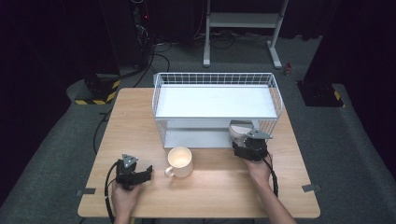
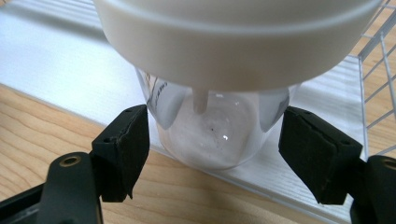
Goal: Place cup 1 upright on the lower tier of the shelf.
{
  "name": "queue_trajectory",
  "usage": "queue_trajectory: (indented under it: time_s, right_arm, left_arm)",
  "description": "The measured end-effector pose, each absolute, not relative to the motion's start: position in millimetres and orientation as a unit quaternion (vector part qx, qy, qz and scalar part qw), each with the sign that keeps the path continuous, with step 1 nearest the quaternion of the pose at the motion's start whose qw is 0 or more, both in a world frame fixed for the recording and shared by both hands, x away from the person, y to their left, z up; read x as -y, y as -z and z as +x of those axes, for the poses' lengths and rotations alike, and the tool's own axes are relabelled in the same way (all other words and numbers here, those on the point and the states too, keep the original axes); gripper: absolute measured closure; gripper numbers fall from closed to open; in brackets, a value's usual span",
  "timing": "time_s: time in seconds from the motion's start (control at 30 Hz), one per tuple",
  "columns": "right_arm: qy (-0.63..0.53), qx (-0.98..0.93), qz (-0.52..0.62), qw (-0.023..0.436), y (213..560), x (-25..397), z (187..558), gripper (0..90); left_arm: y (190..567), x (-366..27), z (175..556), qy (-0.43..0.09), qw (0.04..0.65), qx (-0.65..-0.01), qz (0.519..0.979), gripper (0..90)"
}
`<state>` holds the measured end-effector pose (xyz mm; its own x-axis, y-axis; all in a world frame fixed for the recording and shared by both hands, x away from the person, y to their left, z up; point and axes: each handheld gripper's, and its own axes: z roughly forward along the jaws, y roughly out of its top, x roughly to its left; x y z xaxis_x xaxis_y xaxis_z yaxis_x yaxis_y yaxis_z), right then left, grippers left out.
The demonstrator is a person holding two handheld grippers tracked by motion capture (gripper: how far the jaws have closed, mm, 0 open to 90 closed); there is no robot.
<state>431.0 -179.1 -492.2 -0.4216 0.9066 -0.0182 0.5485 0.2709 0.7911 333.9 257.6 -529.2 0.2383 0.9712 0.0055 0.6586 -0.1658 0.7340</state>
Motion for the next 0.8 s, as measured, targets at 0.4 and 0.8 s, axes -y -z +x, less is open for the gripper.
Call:
queue_trajectory:
  time_s: [0.4, 0.8]
  right_arm:
    - [-0.357, -0.753, 0.496, 0.242, 499.3, 174.5, 441.4, 33.9]
    - [-0.356, -0.746, 0.505, 0.248, 503.2, 172.0, 450.6, 44.6]
  left_arm:
    - [529.2, -257.6, 333.9, -0.249, 0.314, -0.565, 0.722, 16.9]
    - [529.2, -257.5, 333.9, -0.25, 0.314, -0.565, 0.721, 17.0]
